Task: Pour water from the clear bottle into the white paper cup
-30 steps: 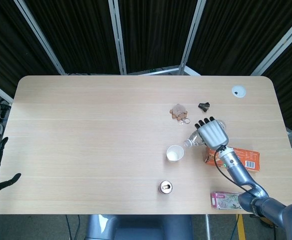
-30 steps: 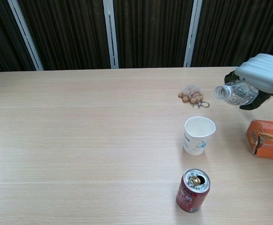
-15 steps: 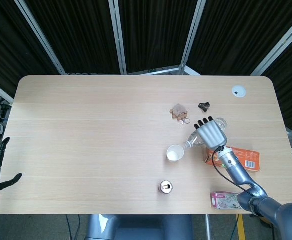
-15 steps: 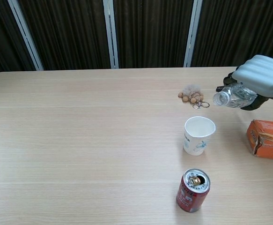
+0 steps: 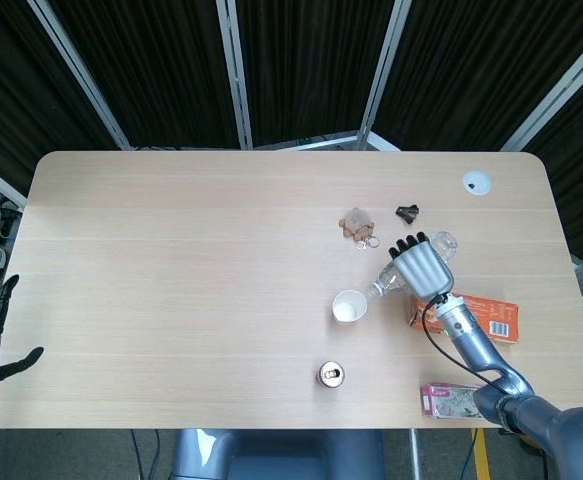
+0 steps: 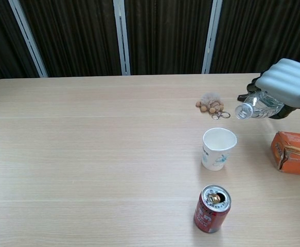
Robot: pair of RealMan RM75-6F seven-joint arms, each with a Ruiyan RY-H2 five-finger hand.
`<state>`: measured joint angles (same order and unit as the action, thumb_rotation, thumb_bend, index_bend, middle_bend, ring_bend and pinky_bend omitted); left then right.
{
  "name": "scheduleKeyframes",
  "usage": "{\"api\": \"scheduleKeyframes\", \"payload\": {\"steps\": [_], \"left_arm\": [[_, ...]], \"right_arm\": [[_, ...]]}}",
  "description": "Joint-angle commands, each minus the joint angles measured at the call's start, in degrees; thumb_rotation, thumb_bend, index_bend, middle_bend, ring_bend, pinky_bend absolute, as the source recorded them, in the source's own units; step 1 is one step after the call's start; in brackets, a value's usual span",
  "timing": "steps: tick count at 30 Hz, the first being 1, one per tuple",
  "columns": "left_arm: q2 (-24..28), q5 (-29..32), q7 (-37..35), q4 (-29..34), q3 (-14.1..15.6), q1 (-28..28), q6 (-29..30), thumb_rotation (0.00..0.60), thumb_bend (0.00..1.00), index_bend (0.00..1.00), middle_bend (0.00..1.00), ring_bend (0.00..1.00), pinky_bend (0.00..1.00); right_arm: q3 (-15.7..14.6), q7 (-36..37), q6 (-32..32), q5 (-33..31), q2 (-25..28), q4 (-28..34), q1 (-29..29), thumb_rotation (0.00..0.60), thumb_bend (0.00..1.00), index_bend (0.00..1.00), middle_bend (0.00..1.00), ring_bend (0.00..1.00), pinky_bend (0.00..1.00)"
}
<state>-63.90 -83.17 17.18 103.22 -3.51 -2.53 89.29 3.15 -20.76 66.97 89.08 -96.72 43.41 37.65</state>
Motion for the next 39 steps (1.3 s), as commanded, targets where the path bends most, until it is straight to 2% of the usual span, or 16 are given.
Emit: {"api": "scheduleKeyframes", "payload": {"steps": [1, 7, 39], "left_arm": [[0.0, 0.0, 0.0, 0.0, 0.0, 0.0, 0.0, 0.6, 0.0, 0.0, 0.0, 0.0, 0.0], [0.0, 0.1, 0.0, 0.0, 0.0, 0.0, -0.1, 0.6, 0.0, 0.0, 0.0, 0.0, 0.0], [0.0, 0.0, 0.1, 0.0, 0.0, 0.0, -0.1, 0.6, 0.0, 0.0, 0.0, 0.0, 0.0]], "right_arm": [[0.1, -1.1, -0.1, -0.2, -0.1, 0.2, -0.1, 0.6, 0.66, 0.49, 0.63, 0.55, 0.49], [0.0, -3.1, 0.3, 0.0, -0.3, -0.4, -0.2, 0.6, 0.66, 0.49, 0.63, 0.55, 0.5], [0.1, -4.1, 0.6, 0.3, -0.9, -2.3, -0.1, 0.6, 0.67, 0.5, 0.64, 0.56, 0.5]]}}
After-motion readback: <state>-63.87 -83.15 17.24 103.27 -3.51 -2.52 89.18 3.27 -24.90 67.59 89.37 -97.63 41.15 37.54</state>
